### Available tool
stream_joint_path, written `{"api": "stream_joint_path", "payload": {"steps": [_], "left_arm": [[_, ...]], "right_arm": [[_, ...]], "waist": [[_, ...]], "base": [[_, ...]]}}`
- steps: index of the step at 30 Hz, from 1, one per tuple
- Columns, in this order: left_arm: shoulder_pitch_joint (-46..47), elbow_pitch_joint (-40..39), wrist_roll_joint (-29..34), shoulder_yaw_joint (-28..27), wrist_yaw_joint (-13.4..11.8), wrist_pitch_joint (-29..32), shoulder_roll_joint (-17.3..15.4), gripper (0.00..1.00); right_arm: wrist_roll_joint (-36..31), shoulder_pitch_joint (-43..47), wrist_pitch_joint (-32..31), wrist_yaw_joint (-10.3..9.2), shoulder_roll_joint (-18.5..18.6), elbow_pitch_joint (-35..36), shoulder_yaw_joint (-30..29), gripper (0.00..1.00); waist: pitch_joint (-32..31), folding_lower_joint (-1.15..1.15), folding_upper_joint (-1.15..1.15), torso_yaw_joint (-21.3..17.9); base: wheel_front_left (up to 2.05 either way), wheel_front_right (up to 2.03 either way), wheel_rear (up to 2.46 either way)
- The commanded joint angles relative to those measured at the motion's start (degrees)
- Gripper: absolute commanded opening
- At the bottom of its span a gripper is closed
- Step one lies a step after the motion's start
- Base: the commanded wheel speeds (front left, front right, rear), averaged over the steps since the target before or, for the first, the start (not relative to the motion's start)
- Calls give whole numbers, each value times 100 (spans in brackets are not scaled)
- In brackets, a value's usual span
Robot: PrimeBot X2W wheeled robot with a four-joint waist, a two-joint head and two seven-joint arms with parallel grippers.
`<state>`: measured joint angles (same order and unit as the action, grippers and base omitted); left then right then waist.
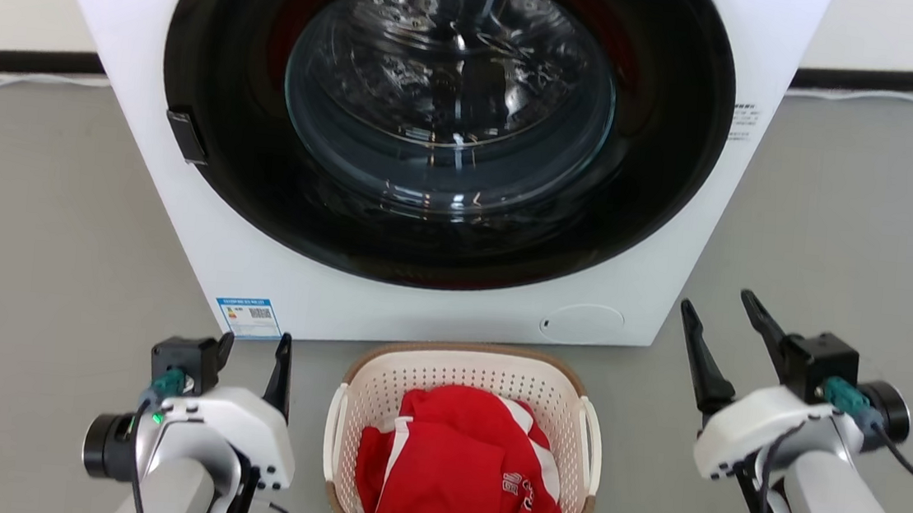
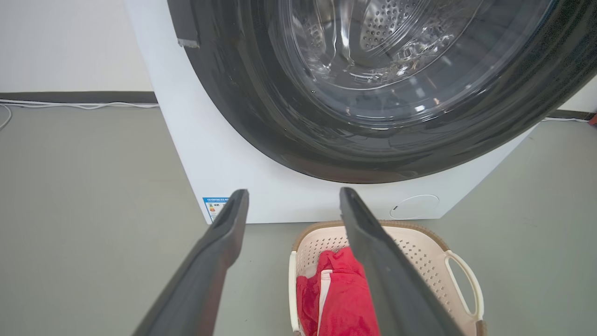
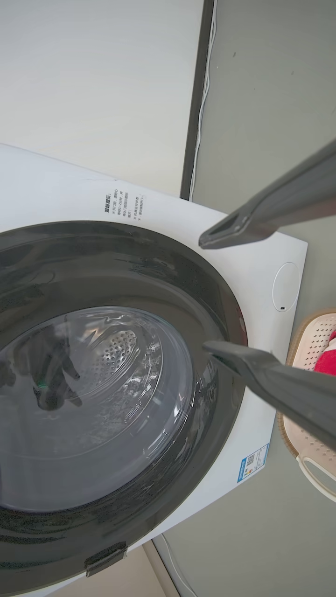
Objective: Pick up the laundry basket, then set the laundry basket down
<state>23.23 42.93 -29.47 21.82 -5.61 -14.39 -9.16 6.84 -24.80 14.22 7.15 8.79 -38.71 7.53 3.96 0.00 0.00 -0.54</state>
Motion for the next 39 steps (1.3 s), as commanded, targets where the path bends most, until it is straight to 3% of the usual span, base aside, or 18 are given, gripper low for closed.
{"api": "stream_joint_path", "payload": {"steps": [1,21,22,32,39], "left_arm": [[-53,-230,131,-284,-39,-61,-121,100],[-1063,-1070,829,-1234,12,-61,77,100],[-1174,-934,798,-1059,11,1,168,0],[-1439,-801,413,-1157,83,161,261,0],[-1461,-930,16,-1247,155,266,283,0]], "right_arm": [[-106,114,77,34,-14,209,21,100],[-435,1018,78,34,-213,759,-529,100],[-382,1099,0,0,-213,600,-625,0],[102,1376,-168,-4,-305,452,-671,0],[608,1423,-258,-2,-322,589,-689,0]], "waist": [[-113,0,0,27],[-531,0,0,60],[-530,0,0,58],[-545,-13,0,59],[-522,0,0,59]], "base": [[0,0,0],[0,0,0],[0,0,0],[0,0,0],[0,0,0]]}}
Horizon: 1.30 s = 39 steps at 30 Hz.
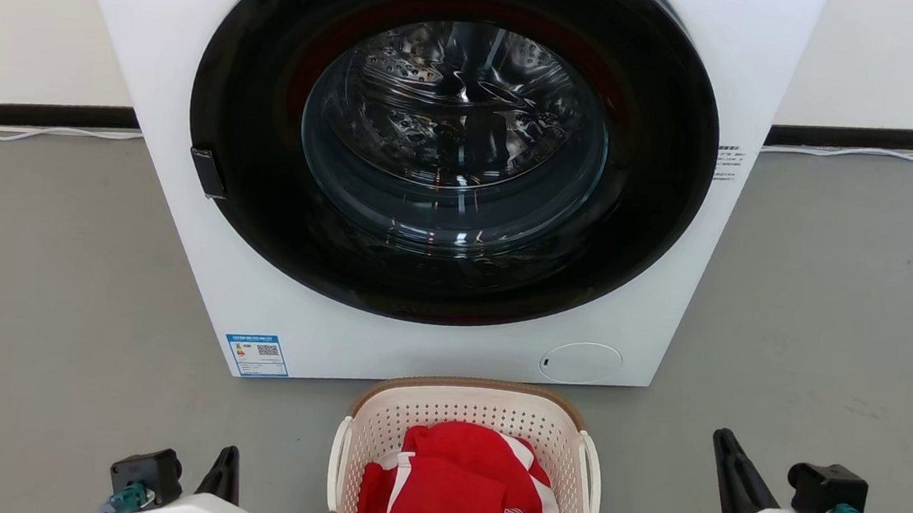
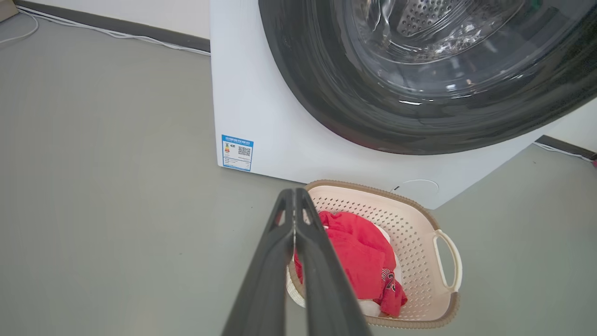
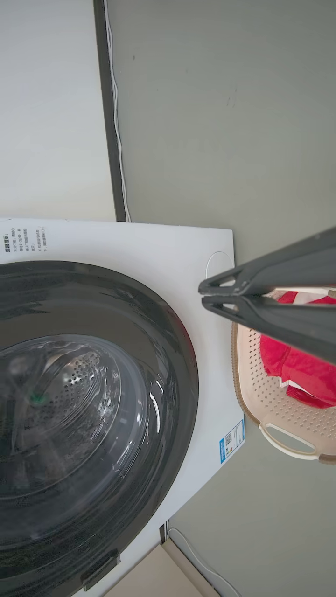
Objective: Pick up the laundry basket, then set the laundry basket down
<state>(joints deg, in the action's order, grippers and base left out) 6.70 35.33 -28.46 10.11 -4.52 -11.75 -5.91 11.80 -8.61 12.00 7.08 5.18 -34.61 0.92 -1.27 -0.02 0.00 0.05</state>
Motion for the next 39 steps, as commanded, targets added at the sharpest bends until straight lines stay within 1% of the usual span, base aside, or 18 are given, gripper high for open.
{"api": "stream_joint_path", "payload": {"steps": [1,39], "left_arm": [[189,-188,-142,-89,57,17,-39,0],[106,-842,-2235,-615,441,621,76,0]], "right_arm": [[184,-192,-50,5,37,199,-32,0],[2824,-39,-647,17,-53,832,-263,0]], "waist": [[3,1,0,0],[51,1,0,-2]], "base": [[0,0,0],[0,0,0]]}}
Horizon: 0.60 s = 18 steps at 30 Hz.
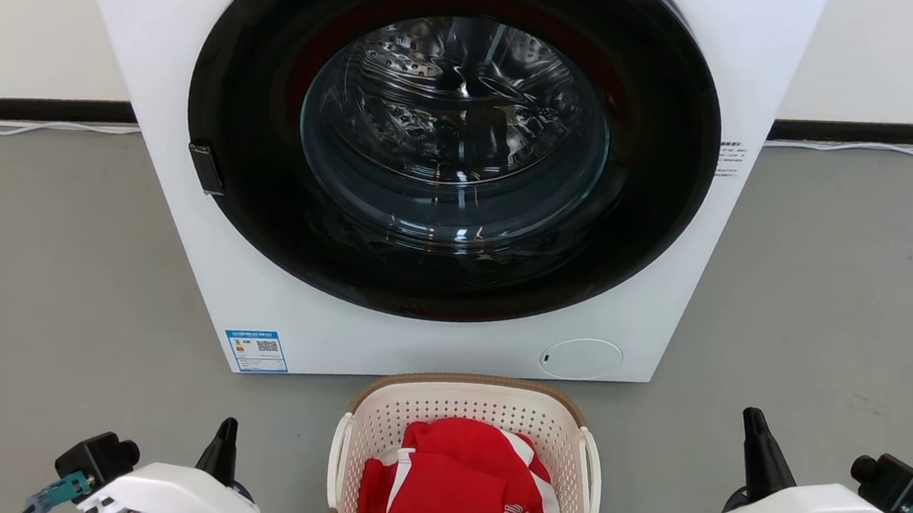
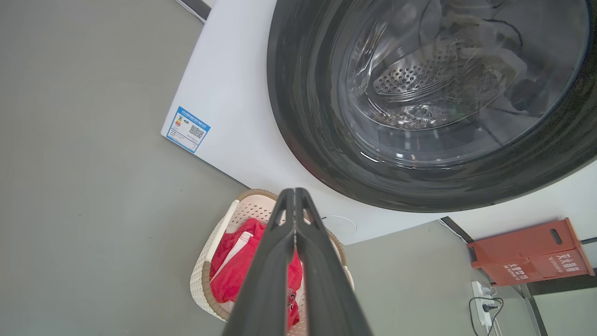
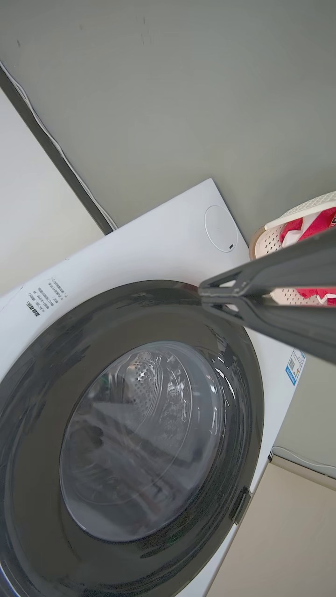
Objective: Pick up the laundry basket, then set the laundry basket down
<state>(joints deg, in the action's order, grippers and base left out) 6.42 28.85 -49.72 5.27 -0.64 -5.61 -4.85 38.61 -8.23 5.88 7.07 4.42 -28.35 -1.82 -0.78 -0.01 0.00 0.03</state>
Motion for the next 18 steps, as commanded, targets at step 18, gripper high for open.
{"api": "stream_joint_path", "payload": {"steps": [18], "left_arm": [[96,-510,-1127,-390,240,305,26,0]], "right_arm": [[1426,-7,-332,24,-21,508,-109,0]], "waist": [[24,0,0,-1]], "base": [[0,0,0]]}}
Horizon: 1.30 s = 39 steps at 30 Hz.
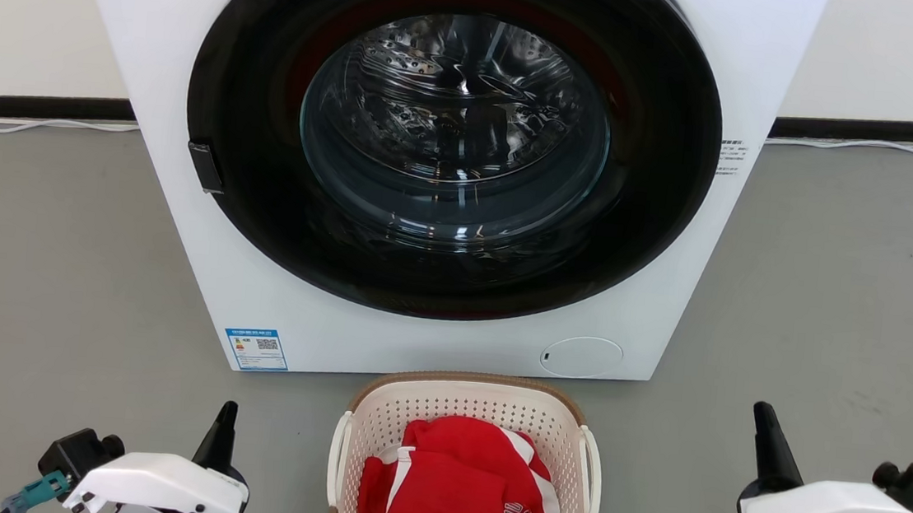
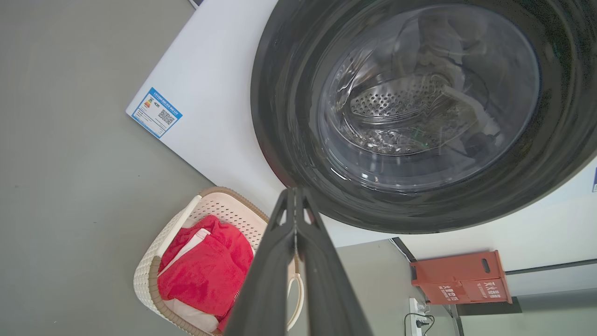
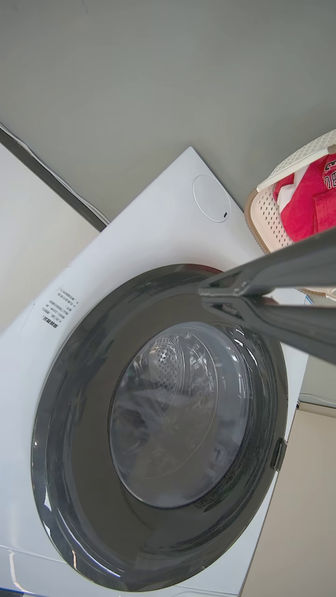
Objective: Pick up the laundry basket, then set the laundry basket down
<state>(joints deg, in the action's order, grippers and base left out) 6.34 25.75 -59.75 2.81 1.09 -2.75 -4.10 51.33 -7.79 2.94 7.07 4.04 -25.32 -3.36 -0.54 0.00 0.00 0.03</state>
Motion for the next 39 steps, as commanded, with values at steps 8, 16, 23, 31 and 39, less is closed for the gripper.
{"api": "stream_joint_path", "payload": {"steps": [8,16,23,31,39], "left_arm": [[90,-323,-518,-244,139,134,-27,0],[72,-463,-969,-359,222,265,-2,0],[55,-603,-1422,-473,305,397,23,0],[38,-744,-1875,-588,389,528,48,0],[21,-884,-2326,-703,471,660,72,0]], "right_arm": [[651,-25,-152,26,1,321,-1,0],[1220,6,-283,29,-18,455,-54,0],[1790,37,-415,31,-38,590,-106,0],[2361,68,-547,34,-57,724,-159,0],[2929,98,-678,37,-77,858,-212,0]], "waist": [[10,0,0,0],[20,0,0,-1],[31,0,0,-1],[41,0,0,-1],[51,0,0,-2]], "base": [[0,0,0],[0,0,0],[0,0,0],[0,0,0],[0,0,0]]}}
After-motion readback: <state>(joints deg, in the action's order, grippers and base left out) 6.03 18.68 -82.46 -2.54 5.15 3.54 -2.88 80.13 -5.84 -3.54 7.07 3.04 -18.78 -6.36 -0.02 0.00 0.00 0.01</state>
